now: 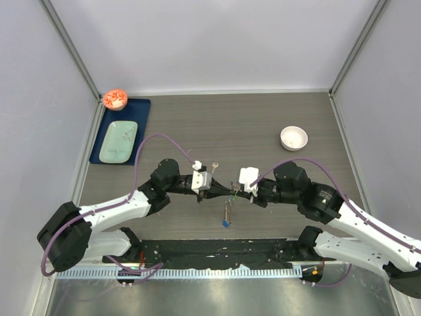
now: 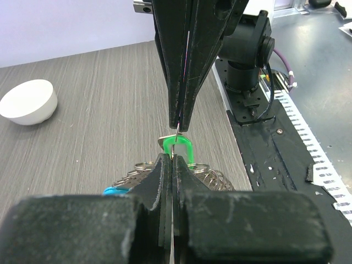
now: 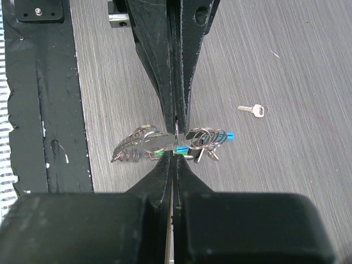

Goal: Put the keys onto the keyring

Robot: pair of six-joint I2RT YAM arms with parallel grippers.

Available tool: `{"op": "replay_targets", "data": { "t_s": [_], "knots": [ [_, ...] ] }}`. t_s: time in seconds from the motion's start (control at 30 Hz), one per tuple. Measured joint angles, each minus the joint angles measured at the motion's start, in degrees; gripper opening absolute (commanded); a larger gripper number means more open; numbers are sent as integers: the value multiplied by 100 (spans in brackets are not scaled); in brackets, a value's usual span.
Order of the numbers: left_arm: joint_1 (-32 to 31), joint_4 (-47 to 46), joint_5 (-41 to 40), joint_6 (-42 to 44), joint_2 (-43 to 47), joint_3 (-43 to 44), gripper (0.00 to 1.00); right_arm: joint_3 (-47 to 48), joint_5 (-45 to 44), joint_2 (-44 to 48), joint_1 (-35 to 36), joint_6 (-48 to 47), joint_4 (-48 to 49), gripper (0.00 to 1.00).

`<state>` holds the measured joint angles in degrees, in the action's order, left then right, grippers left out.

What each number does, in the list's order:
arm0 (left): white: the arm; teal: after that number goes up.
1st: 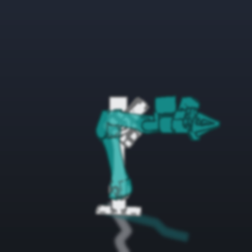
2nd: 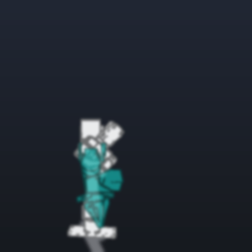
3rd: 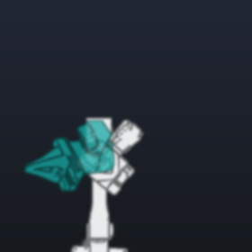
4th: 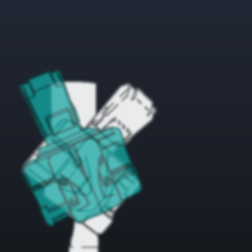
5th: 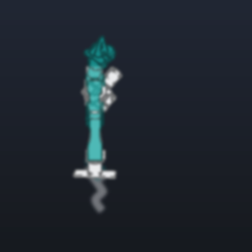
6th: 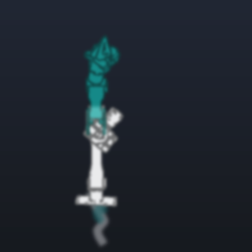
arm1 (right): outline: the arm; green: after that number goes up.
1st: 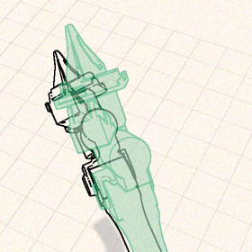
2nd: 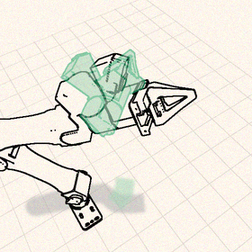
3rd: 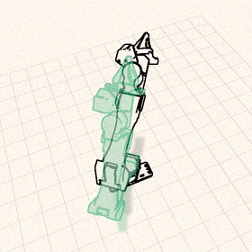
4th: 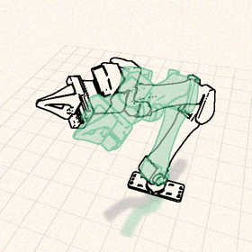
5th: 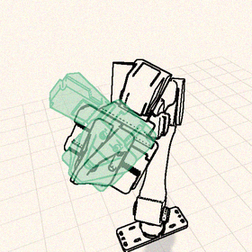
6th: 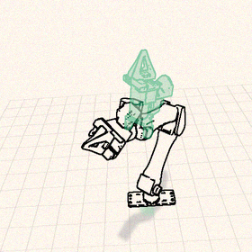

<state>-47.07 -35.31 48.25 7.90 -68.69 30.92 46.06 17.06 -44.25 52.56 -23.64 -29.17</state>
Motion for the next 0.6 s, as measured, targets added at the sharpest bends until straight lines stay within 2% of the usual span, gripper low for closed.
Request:
{"op": "replay_targets", "data": {
  "t_s": [0.6],
  "knots": [
    [11,-2,133,-4,33,0,0,0,11,0,0,4,0,1]
  ]
}}
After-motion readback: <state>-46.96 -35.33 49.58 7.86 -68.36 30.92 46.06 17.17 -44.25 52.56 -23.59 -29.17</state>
